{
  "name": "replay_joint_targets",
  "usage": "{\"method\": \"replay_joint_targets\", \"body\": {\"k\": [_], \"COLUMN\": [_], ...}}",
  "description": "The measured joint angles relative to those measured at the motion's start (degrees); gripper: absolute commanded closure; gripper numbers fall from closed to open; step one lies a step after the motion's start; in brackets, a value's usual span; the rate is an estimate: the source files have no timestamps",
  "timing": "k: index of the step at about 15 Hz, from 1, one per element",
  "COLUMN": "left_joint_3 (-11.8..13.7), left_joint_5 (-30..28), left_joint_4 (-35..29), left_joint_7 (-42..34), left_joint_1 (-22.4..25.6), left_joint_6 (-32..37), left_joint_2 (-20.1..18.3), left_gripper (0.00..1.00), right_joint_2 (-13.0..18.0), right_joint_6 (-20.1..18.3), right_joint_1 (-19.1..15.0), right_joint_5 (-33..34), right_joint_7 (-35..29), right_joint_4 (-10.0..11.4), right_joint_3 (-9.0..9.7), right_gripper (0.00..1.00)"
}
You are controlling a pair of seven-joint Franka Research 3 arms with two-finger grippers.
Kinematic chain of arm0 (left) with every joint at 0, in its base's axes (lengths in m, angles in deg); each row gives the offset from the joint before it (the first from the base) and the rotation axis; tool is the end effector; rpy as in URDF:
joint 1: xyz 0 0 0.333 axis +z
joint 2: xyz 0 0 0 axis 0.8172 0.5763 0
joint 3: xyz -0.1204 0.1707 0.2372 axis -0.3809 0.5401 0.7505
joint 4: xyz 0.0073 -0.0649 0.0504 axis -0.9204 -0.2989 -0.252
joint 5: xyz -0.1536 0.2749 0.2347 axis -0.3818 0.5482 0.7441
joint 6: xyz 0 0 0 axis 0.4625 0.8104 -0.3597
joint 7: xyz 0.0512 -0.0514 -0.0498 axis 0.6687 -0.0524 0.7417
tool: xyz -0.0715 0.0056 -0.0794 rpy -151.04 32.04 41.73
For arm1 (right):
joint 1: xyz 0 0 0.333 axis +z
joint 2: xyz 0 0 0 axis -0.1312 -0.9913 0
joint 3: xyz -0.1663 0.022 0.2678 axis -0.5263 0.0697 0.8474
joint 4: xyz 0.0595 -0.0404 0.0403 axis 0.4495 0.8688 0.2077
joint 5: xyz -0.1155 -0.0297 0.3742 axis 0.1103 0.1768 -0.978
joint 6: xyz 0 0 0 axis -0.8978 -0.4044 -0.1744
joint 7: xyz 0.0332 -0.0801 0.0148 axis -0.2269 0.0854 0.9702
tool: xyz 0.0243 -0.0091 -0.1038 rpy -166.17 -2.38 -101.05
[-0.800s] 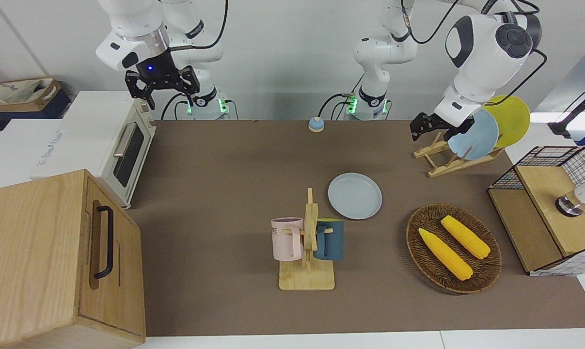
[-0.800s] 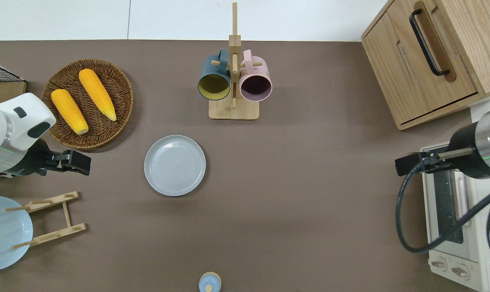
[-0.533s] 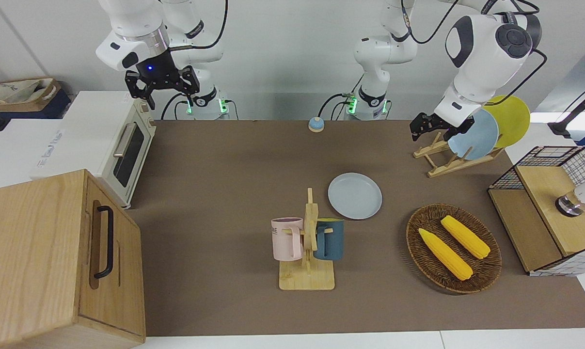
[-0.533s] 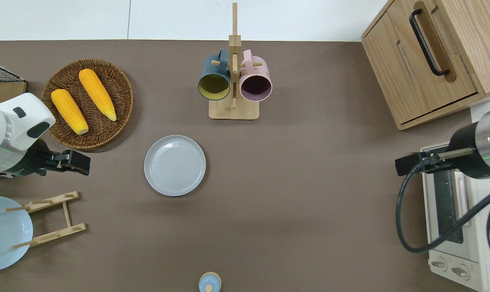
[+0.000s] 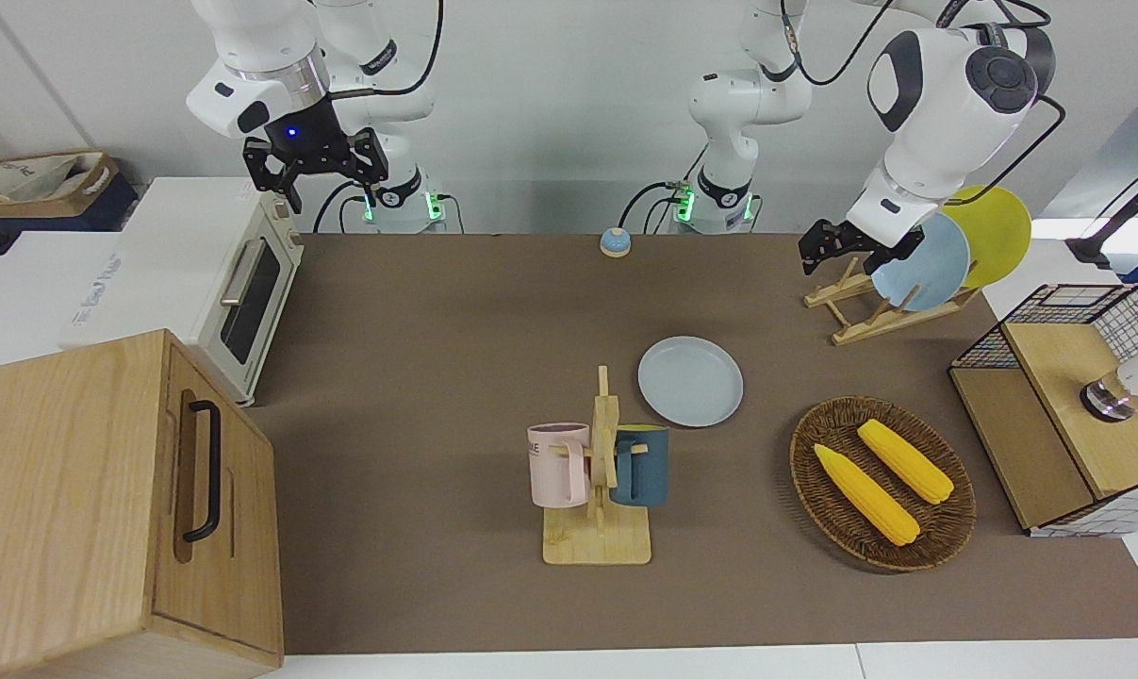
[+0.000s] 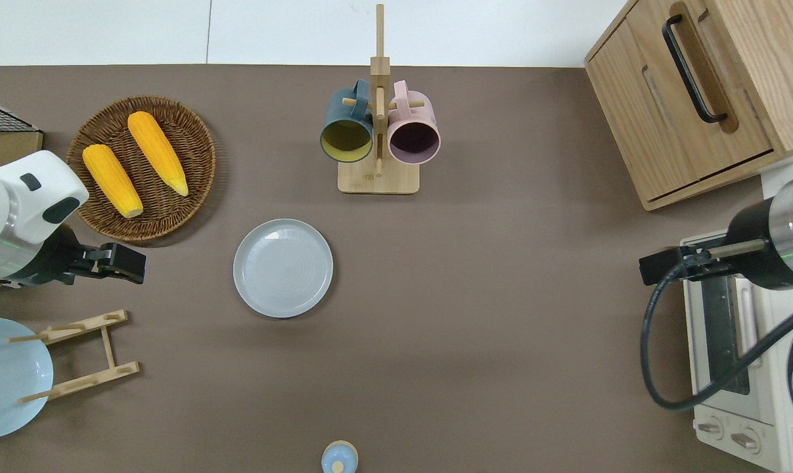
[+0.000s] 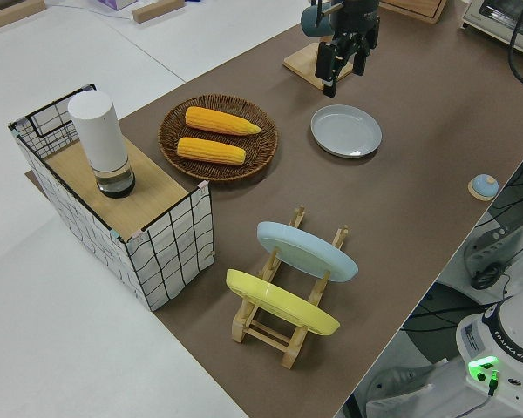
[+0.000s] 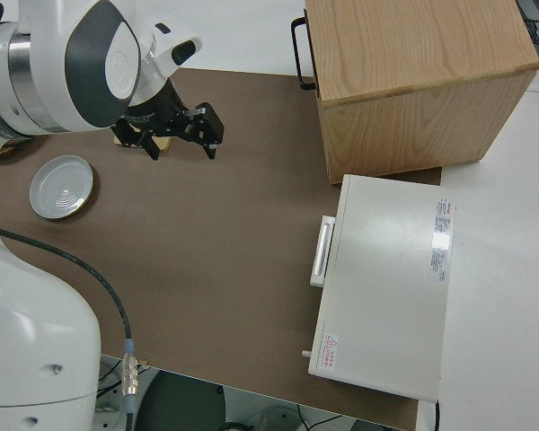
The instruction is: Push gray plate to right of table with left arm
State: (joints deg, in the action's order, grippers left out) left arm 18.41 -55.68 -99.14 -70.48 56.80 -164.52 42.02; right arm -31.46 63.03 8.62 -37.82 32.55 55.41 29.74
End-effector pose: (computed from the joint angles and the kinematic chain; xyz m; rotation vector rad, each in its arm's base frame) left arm 0.5478 -0.0210 0.5485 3.1162 -0.0616 -0.2495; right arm 0.5267 0.0727 0.6600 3.1293 0.1695 -0.1168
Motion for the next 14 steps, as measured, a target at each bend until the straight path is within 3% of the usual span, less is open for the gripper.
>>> {"method": "replay_joint_targets", "body": {"k": [6,14], "left_joint_3": [-0.12,-0.89], "left_joint_5": [-0.15,-2.92], "left_joint_4": [-0.45,-7.58], "left_joint_7": [0.85,6.45], "left_joint_1": [-0.08,-0.15], "left_joint_6": [-1.08,-10.38], "left_joint_2": [0.02,0.17], "left_gripper": [0.0,0.0], "right_joint_2": [0.0,0.0], "right_joint_6": [0.0,0.0], "right_joint_1": [0.0,0.0], "right_joint_5": [0.0,0.0], "right_joint_7": [0.0,0.0], "right_joint_4": [0.0,0.0], "right_joint_3": [0.0,0.0], "right_gripper": [0.017,0.017]}}
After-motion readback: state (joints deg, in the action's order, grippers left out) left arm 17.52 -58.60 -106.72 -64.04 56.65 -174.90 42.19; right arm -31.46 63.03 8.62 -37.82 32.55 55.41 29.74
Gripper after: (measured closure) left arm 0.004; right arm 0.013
